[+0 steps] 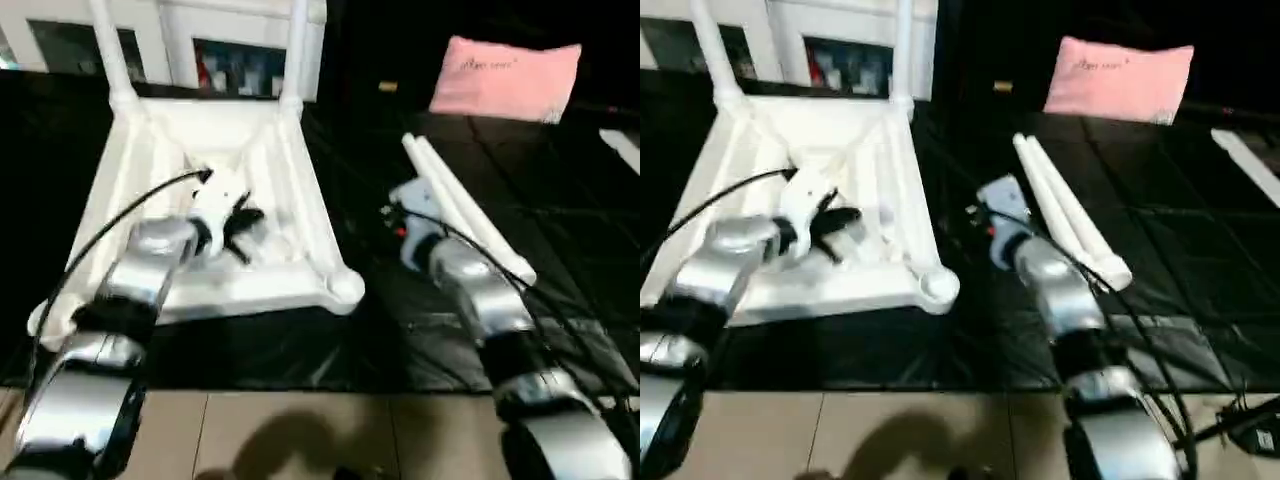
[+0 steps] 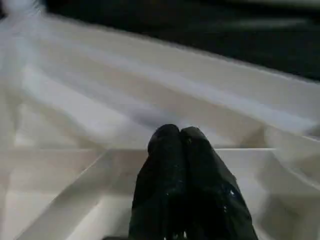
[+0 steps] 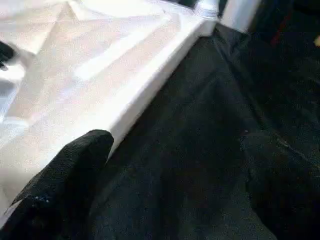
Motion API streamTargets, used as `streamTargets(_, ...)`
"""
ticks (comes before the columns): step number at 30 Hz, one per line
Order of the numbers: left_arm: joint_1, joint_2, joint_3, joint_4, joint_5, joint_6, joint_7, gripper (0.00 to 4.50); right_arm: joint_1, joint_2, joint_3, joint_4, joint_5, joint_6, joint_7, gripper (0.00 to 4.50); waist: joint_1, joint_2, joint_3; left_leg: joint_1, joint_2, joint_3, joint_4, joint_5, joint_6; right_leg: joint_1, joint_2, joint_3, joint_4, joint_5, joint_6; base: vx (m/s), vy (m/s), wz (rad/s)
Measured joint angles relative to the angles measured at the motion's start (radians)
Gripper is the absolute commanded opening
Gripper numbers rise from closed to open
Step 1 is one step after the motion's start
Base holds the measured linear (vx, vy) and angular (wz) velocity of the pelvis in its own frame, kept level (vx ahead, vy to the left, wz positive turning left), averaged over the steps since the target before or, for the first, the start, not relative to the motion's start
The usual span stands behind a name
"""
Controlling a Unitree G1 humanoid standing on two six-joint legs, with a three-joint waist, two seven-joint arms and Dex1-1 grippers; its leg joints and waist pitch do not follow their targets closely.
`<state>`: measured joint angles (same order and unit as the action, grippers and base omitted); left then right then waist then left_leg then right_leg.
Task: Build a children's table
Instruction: Rotate table base
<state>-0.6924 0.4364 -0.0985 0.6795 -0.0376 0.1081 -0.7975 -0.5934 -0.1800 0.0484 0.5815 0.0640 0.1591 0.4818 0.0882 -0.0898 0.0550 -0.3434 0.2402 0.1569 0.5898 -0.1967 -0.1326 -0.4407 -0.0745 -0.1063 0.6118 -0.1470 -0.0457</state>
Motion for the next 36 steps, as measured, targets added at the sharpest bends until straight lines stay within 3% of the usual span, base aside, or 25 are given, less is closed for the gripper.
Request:
streamTargets(4, 0.137, 0.067, -0.014, -0.278, -0.119, 0.097, -0.185, 0.10, 0.056, -0.042, 0.000, -0.098, 0.008, 0.045, 0.036, 4.50, 0.000, 0.000, 0.000, 0.009, 0.000, 0.003, -0.001, -0.002, -0.007, 0.004, 0.000, 0.003, 0.003, 0.000, 0.001, 0.000, 0.000, 0.00)
streamTargets(9, 0.207, 0.117, -0.059, -0.451, -0.185, 0.217, -0.325, 0.10, 0.110, -0.093, 0.028, -0.217, 0.009, 0.098, 0.122, 4.50, 0.001, 0.000, 0.000, 0.012, 0.000, 0.004, -0.001, -0.001, -0.008, 0.006, 0.000, 0.005, 0.005, -0.004, 0.007, 0.000, 0.000, 0.00)
streamTargets(15, 0.204, 0.139, -0.120, -0.439, -0.091, 0.228, -0.297, 0.10, 0.155, -0.168, 0.099, -0.335, 0.012, 0.168, 0.231, 4.50, -0.001, 0.001, 0.000, 0.011, 0.000, 0.004, 0.000, -0.001, -0.008, 0.007, 0.000, 0.005, 0.003, -0.002, 0.010, 0.000, 0.000, 0.00)
streamTargets(19, 0.158, 0.137, -0.159, -0.357, 0.020, 0.236, -0.179, 0.10, 0.193, -0.197, 0.109, -0.412, 0.008, 0.208, 0.249, 4.50, 0.001, 0.003, 0.000, 0.010, 0.000, 0.003, 0.001, -0.001, -0.008, 0.007, 0.001, 0.005, 0.001, -0.001, 0.011, 0.000, 0.000, 0.00)
streamTargets(23, 0.127, 0.130, -0.183, -0.324, 0.056, 0.237, -0.137, 0.10, 0.247, -0.208, 0.114, -0.463, 0.010, 0.239, 0.259, 4.50, 0.001, 0.006, 0.001, 0.010, -0.001, 0.003, 0.001, -0.001, -0.008, 0.008, 0.001, 0.006, 0.001, -0.001, 0.012, 0.000, 0.000, 0.00)
streamTargets(30, 0.089, 0.058, -0.187, -0.213, 0.105, 0.218, -0.046, 0.10, 0.337, -0.279, 0.116, -0.593, 0.057, 0.288, 0.332, 4.50, 0.001, 0.040, 0.000, 0.010, -0.001, 0.003, 0.001, -0.001, -0.007, 0.008, 0.002, 0.007, -0.001, -0.001, 0.012, 0.000, 0.000, 0.00)
streamTargets(36, 0.073, 0.019, -0.174, -0.188, 0.100, 0.198, -0.016, 0.10, 0.364, -0.313, 0.111, -0.651, 0.081, 0.311, 0.358, 4.50, 0.000, 0.043, 0.000, 0.010, -0.001, 0.003, 0.001, -0.001, -0.007, 0.008, 0.003, 0.007, -0.001, -0.001, 0.012, 0.000, 0.000, 0.00)
